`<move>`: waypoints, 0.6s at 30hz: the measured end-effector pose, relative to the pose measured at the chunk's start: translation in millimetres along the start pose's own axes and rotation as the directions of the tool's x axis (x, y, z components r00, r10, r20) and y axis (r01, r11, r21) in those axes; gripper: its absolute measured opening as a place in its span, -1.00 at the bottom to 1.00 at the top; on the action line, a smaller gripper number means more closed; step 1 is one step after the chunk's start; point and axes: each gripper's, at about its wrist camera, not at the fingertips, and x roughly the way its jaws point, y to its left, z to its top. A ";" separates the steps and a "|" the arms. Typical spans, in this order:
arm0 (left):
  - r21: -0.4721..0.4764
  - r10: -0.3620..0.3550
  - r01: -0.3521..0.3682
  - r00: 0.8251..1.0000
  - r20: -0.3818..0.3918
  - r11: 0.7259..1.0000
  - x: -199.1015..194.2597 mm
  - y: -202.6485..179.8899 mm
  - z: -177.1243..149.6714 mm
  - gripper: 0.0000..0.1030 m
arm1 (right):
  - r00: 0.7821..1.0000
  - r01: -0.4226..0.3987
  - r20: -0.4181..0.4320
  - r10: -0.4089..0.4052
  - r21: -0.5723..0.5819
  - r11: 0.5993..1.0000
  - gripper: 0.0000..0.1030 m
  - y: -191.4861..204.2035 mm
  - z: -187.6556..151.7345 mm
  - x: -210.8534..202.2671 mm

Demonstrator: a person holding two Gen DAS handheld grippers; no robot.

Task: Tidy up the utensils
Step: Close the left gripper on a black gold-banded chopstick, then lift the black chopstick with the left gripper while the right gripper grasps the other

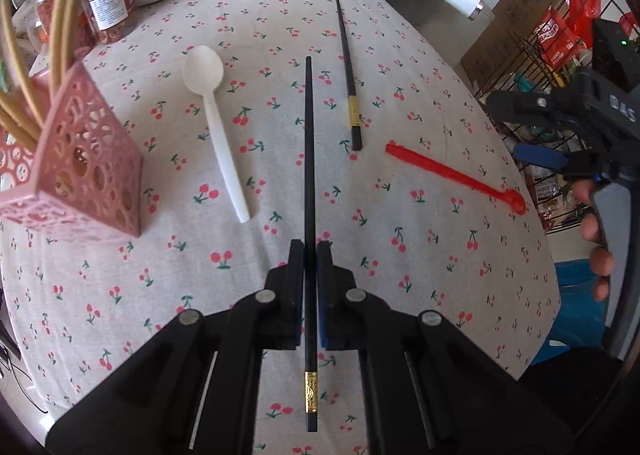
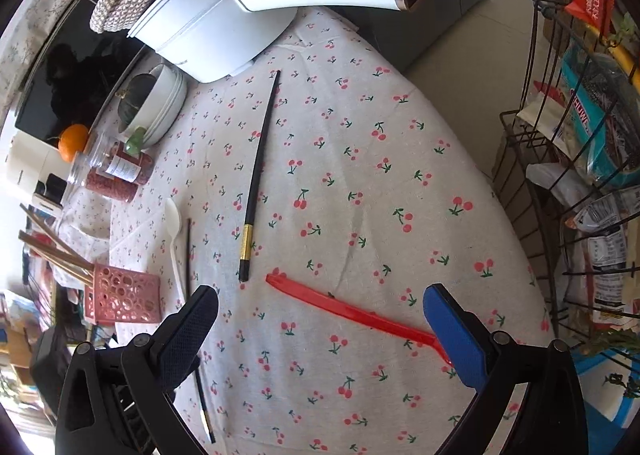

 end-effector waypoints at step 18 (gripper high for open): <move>-0.005 -0.117 0.120 0.977 0.179 0.993 -71.8 39.1 -31.1 -0.87 | 0.978 0.208 0.060 -0.200 -0.228 0.951 0.24 77.3 84.8 105.1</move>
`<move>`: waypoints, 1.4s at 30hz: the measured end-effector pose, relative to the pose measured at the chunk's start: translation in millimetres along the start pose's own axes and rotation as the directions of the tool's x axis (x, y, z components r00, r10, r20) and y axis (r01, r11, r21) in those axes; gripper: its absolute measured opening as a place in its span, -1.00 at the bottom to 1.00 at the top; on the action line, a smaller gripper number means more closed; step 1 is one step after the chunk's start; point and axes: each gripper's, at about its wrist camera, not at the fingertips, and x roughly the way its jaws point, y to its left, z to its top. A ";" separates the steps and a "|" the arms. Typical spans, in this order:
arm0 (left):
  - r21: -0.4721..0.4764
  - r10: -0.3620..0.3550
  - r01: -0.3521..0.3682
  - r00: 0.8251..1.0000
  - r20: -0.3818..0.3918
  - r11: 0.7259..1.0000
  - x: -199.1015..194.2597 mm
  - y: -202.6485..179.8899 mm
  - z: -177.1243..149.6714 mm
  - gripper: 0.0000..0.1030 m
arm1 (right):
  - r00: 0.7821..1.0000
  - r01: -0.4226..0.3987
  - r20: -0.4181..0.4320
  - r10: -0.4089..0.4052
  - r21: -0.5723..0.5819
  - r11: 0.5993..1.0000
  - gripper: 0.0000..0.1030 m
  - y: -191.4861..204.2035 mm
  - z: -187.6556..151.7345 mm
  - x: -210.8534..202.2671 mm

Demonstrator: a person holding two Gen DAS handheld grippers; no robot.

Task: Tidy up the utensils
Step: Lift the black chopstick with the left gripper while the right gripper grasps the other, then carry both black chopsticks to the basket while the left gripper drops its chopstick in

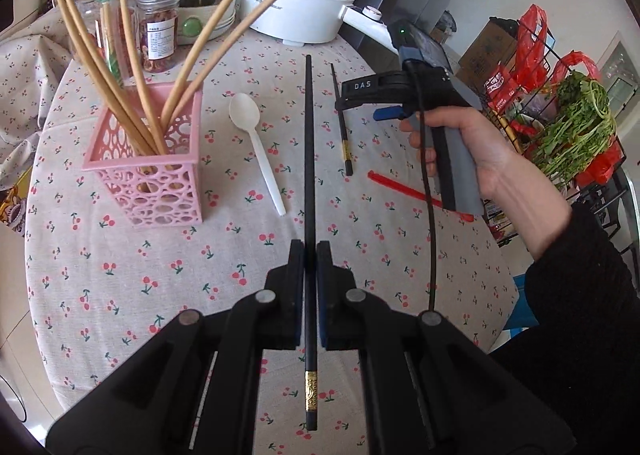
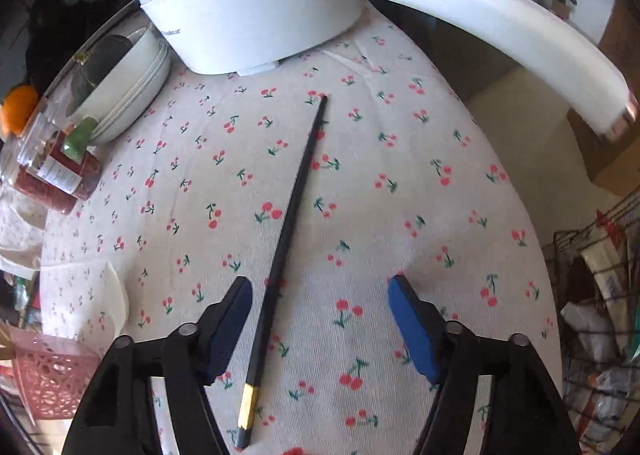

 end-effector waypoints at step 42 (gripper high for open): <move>-0.145 0.106 -0.013 0.749 0.655 0.989 -107.2 51.5 23.8 -0.87 | 0.824 -0.228 0.499 0.269 -0.144 0.963 -0.88 52.0 -119.8 -214.1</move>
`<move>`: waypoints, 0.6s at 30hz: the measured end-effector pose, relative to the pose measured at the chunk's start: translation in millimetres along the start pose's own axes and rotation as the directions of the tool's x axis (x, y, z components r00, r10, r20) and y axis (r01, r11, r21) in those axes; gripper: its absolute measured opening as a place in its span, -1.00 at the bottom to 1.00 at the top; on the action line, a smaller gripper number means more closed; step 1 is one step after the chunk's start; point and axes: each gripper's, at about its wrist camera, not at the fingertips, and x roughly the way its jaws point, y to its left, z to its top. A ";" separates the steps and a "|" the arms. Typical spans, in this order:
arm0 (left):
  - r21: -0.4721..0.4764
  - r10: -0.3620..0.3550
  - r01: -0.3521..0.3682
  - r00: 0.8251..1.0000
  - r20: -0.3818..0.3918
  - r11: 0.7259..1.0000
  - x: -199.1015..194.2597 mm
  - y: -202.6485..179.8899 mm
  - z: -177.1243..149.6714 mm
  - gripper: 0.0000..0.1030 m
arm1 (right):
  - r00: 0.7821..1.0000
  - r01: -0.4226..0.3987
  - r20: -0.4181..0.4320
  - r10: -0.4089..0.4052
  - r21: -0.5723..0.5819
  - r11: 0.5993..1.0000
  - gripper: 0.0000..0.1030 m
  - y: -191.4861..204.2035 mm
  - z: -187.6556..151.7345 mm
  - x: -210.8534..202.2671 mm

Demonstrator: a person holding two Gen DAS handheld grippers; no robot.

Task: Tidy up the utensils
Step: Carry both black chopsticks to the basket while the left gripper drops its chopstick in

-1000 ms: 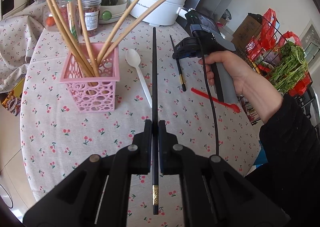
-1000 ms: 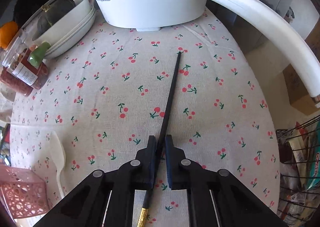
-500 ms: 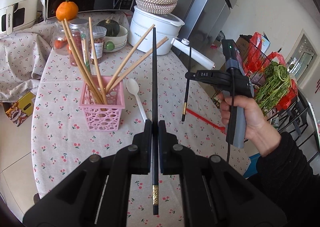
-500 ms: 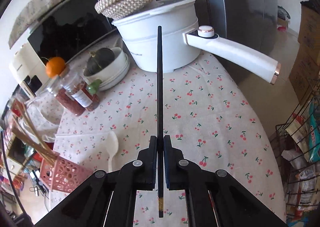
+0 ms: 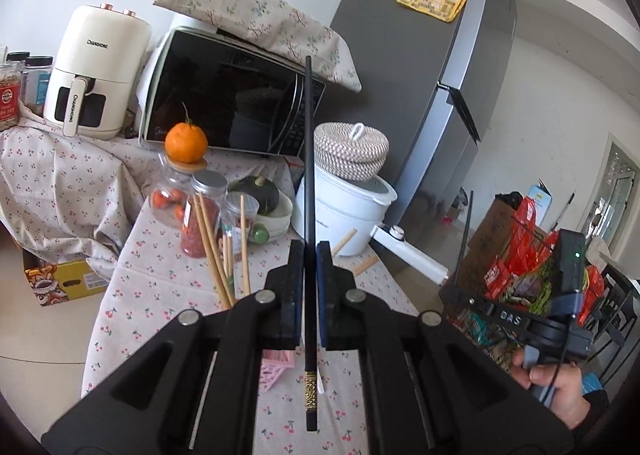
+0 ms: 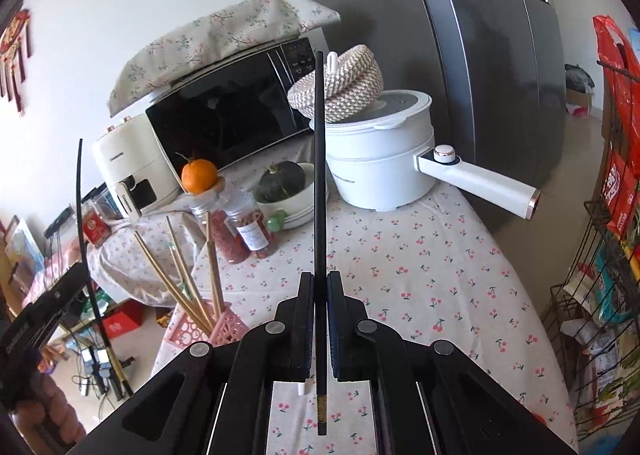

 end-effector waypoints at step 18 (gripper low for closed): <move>0.067 0.188 -0.190 0.982 0.036 0.980 76.3 8.2 -33.5 -0.87 | 0.998 -0.056 0.011 0.056 -0.027 0.998 -0.88 10.0 -1.6 10.3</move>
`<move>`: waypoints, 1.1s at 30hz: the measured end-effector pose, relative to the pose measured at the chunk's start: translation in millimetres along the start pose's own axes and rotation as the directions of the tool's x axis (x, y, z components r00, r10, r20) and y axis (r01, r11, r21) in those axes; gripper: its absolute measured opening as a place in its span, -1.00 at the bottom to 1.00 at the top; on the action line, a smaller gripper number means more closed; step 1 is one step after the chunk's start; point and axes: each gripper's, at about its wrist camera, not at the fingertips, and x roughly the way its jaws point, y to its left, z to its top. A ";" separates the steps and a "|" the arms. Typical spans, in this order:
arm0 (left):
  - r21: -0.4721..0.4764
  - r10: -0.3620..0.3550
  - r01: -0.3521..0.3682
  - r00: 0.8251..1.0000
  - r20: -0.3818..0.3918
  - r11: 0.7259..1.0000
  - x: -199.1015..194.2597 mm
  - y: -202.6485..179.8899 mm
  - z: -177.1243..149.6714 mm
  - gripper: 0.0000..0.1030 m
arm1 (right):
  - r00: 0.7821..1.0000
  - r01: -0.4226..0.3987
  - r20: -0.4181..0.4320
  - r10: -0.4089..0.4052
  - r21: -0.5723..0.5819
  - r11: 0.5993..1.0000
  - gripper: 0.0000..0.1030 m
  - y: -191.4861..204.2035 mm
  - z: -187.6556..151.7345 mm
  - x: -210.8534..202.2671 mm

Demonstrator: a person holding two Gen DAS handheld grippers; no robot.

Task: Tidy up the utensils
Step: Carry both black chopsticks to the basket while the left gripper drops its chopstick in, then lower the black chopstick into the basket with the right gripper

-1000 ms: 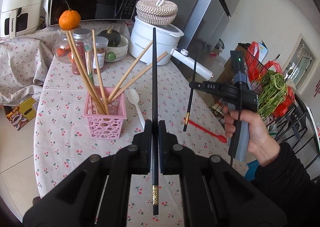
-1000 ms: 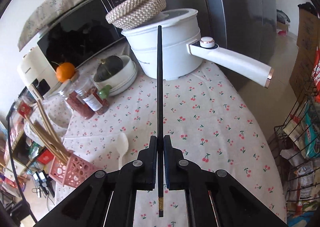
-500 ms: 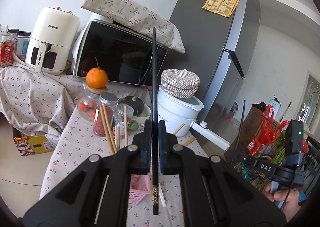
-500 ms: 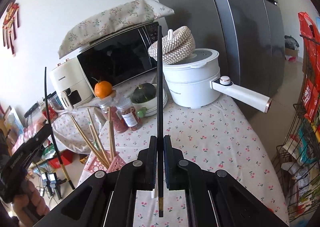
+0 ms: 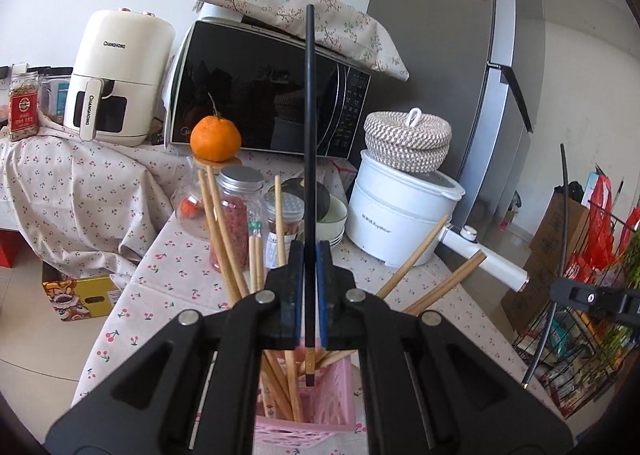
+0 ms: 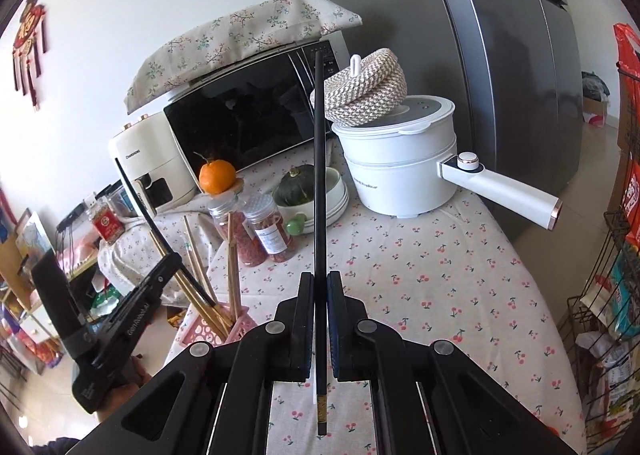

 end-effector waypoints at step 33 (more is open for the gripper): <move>-0.095 -0.012 -0.042 0.861 -0.509 0.995 -63.0 63.0 -9.8 0.67 | 0.966 -0.109 0.217 0.140 -0.147 0.983 -0.88 115.8 9.1 10.2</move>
